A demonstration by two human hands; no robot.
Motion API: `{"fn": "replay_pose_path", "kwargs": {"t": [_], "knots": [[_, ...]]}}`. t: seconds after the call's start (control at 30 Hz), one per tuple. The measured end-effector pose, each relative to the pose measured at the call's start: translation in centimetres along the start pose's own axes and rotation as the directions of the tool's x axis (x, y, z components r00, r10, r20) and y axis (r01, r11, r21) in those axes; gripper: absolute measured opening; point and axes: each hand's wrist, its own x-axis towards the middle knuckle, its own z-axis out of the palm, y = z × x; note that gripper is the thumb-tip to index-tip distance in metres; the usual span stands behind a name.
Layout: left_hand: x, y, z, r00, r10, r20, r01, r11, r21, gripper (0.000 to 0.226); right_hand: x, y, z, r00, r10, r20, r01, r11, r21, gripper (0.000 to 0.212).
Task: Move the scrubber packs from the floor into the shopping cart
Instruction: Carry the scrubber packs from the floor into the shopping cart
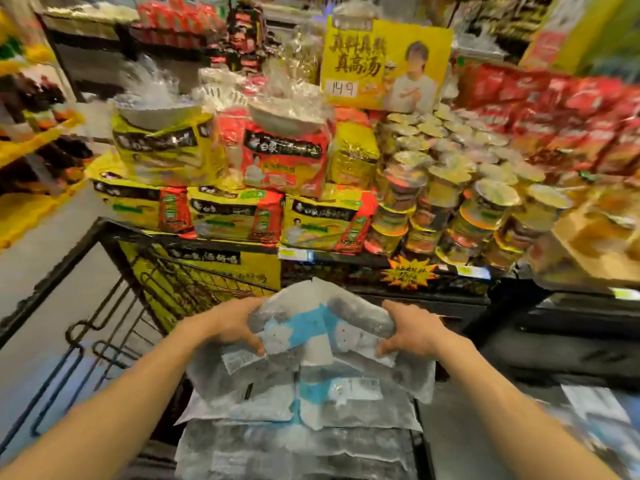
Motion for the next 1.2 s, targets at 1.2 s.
{"fn": "replay_pose_path", "kwargs": {"t": [1.2], "knots": [[5.9,29.6,3.1,0.815,0.551,-0.181,-0.459,0.803,0.379,0.077,-18.1,17.1,-0.9,0.722,0.533,-0.440,-0.284,0.809,0.514,0.096]]}}
